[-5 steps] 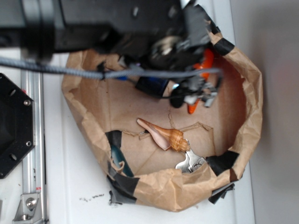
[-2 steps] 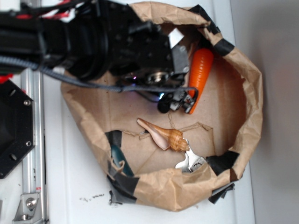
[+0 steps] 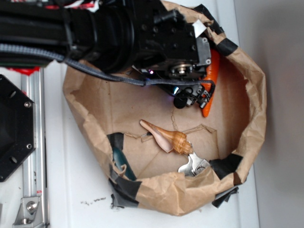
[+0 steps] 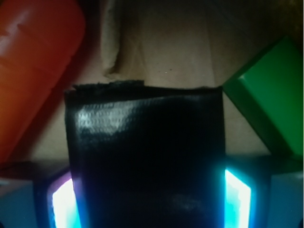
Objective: Grab the black box.
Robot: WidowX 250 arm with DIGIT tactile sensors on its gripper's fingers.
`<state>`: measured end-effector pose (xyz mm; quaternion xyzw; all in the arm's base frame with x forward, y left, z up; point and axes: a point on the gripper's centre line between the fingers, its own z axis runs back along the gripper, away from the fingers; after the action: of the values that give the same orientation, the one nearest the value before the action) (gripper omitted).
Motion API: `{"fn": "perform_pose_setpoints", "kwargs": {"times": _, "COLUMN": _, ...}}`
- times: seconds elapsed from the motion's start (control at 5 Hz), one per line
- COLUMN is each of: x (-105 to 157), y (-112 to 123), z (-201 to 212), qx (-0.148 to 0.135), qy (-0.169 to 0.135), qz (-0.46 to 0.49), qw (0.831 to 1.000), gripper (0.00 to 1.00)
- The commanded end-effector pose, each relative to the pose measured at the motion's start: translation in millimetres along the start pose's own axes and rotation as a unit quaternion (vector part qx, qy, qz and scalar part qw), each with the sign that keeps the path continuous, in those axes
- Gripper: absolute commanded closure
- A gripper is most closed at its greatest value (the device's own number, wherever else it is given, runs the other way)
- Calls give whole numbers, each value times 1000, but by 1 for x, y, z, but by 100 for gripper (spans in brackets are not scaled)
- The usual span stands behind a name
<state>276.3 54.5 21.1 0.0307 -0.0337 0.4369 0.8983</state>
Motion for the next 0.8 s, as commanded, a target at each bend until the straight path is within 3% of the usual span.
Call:
{"fn": "perform_pose_setpoints", "kwargs": {"times": 0.0, "x": -26, "y": 4, "z": 116, "qx": -14, "qy": -52, "qz": -201, "qw": 978, "gripper": 100}}
{"fn": "perform_pose_setpoints", "kwargs": {"times": 0.2, "x": -29, "y": 3, "z": 158, "qx": -1, "qy": -34, "qz": -228, "qw": 973, "gripper": 100}}
{"fn": "perform_pose_setpoints", "kwargs": {"times": 0.4, "x": -33, "y": 6, "z": 171, "qx": -79, "qy": -14, "qz": -282, "qw": 956, "gripper": 100}}
{"fn": "perform_pose_setpoints", "kwargs": {"times": 0.6, "x": -30, "y": 3, "z": 173, "qx": -53, "qy": -15, "qz": -276, "qw": 960, "gripper": 100}}
